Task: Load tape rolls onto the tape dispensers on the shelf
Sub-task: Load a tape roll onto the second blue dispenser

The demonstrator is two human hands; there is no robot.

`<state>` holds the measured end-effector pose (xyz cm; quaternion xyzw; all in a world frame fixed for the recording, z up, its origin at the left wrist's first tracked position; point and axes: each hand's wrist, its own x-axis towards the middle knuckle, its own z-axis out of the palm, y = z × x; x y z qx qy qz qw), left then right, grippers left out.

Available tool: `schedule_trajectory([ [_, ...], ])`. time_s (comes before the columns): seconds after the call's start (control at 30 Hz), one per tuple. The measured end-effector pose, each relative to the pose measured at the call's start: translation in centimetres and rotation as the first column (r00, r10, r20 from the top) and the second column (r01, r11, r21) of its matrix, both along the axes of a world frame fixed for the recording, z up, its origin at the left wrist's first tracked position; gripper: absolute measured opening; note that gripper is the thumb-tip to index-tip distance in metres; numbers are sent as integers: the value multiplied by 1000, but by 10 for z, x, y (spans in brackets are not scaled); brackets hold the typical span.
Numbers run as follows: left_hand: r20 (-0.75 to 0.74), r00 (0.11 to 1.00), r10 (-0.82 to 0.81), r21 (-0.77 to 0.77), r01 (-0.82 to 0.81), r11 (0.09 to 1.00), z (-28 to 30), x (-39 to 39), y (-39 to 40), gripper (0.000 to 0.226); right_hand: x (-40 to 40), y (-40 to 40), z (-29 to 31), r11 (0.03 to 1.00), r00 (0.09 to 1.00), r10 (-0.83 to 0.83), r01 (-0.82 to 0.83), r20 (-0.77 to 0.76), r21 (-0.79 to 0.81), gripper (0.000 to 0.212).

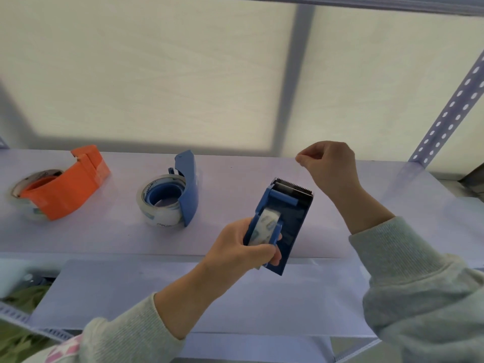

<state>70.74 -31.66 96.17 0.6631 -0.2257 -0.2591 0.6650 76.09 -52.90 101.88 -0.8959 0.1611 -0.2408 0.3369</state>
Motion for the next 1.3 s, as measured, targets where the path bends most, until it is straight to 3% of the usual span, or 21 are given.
schedule_trajectory([
  [0.33, -41, 999, 27, -98, -31, 995, -1, -1, 2, 35, 4, -34, -6, 991, 998, -64, 64, -8, 120, 10],
  [0.5, -80, 995, 60, -155, -72, 985, -3, 1, 5, 37, -1, -48, -13, 944, 995, -101, 102, -20, 313, 14],
  [0.6, -177, 978, 114, -230, -154, 961, -5, 6, 5, 37, -6, -49, -23, 850, 998, -43, 58, -40, 523, 13],
  [0.77, -285, 948, 139, -317, -231, 920, -7, 18, 9, 28, -22, -45, -37, 615, 998, 53, -65, 42, 786, 26],
  [1.17, -523, 839, 147, -452, -420, 787, 5, 36, -6, 24, -57, 10, -51, 203, 930, 245, -325, 274, 924, 27],
  [1.3, -554, 821, 138, -458, -439, 773, 1, 39, -19, 22, -61, 29, -55, 159, 937, 234, -300, 259, 941, 21],
])
